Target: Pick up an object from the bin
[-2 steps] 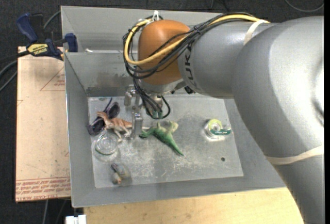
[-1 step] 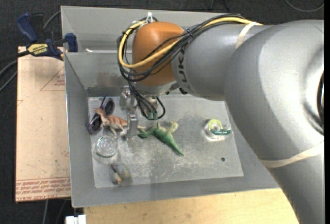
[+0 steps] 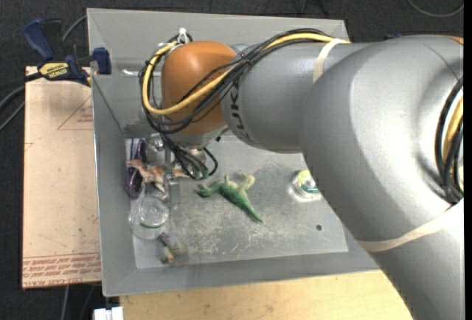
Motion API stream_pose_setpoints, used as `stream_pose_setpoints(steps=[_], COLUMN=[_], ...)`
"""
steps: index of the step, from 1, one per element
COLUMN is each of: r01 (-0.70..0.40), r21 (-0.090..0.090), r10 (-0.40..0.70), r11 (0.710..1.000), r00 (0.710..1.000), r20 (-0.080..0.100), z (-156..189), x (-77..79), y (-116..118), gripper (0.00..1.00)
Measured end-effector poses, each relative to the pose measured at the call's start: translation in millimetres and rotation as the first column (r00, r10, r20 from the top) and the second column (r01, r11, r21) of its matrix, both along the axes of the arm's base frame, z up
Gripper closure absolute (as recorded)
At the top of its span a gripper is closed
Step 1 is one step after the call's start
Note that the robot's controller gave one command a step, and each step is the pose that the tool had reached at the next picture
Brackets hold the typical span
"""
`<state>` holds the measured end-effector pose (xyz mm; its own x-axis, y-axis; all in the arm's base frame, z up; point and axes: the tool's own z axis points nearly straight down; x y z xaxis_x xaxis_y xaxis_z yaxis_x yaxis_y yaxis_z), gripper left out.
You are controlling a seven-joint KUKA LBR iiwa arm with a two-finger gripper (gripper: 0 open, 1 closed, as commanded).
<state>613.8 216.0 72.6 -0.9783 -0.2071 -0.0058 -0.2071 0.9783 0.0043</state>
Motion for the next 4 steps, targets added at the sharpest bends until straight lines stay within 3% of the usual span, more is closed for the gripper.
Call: stream_pose_setpoints(steps=[1,2,3,4], r01=[-0.208,-0.209,-0.247,-0.264], r21=[0.0,0.0,0.001,0.0], r10=[0.208,0.209,0.247,0.264], r11=[0.978,0.978,0.969,0.964], r00=[0.978,0.978,0.969,0.964], r20=[0.003,0.003,0.007,0.003], z=[-1.9,-1.8,9.4,92.7], x=[-30.4,-30.4,-14.7,-13.3], y=[-2.3,-2.4,5.8,9.1], gripper=[1.0,1.0,1.0,1.0])
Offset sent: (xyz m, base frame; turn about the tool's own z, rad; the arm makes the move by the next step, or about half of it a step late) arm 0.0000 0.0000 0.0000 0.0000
